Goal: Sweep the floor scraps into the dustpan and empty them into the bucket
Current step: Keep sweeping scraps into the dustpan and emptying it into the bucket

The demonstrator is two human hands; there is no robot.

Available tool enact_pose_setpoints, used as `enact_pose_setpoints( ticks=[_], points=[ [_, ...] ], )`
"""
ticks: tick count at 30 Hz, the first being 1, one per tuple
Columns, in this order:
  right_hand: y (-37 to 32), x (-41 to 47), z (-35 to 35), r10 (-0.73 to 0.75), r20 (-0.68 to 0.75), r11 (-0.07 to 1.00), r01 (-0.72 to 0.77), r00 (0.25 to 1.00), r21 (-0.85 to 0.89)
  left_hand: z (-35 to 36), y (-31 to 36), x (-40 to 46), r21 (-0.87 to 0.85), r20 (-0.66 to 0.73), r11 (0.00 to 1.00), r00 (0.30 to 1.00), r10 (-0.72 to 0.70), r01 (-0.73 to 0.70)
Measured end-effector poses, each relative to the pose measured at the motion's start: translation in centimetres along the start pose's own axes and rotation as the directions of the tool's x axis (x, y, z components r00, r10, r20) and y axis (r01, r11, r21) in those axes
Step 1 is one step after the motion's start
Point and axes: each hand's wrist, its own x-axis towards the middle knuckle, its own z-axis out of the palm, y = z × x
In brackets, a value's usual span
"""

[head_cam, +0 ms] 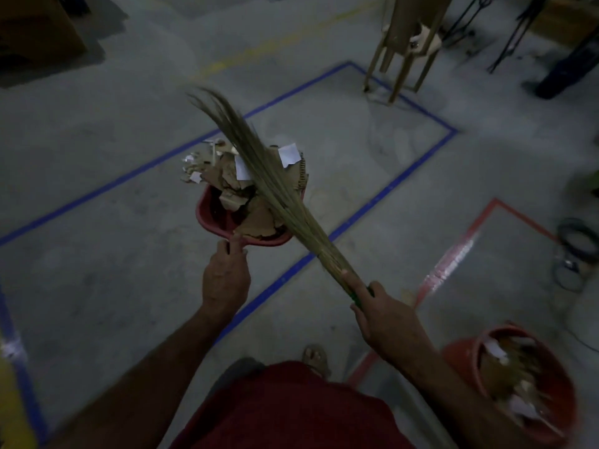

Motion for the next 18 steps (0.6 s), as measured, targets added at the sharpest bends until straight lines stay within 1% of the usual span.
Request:
enact_pose_setpoints(
  ticks=[3, 5, 8, 11, 13, 15, 18],
  points=[
    [-0.8, -4.8, 1.3, 0.068, -0.05, 0.997, -0.069, 0.996, -0.023, -0.1, -0.2, -2.9, 0.002, 0.027, 0.997, 0.997, 0.078, -0.078],
    [-1.7, -8.0, 2.5, 0.112, -0.077, 0.994, -0.112, 0.991, -0.003, -0.2, -0.7, -4.9, -0.004, 0.049, 0.99, 0.989, 0.139, -0.139],
    [-3.6, -12.8, 4.0, 0.168, -0.016, 0.984, -0.167, 0.986, 0.06, -0.2, -1.5, -8.0, -0.005, 0.095, 0.982, 0.977, 0.19, -0.19],
    [-5.4, -17.2, 5.3, 0.236, -0.023, 0.97, -0.234, 0.971, 0.061, -0.2, -1.6, -11.2, -0.015, 0.129, 0.969, 0.96, 0.248, -0.248],
    [-6.2, -20.4, 6.1, 0.291, -0.035, 0.955, -0.288, 0.956, 0.067, 0.2, -1.2, -13.1, -0.039, 0.155, 0.951, 0.938, 0.309, -0.306],
    [-6.9, -23.8, 6.8, 0.356, -0.049, 0.933, -0.352, 0.933, 0.071, 1.0, -0.3, -14.9, -0.05, 0.188, 0.92, 0.901, 0.39, -0.388],
    [-6.9, -28.2, 7.2, 0.47, -0.039, 0.876, -0.461, 0.882, 0.14, 2.3, 2.5, -17.1, -0.087, 0.231, 0.875, 0.845, 0.482, -0.475]
  ],
)
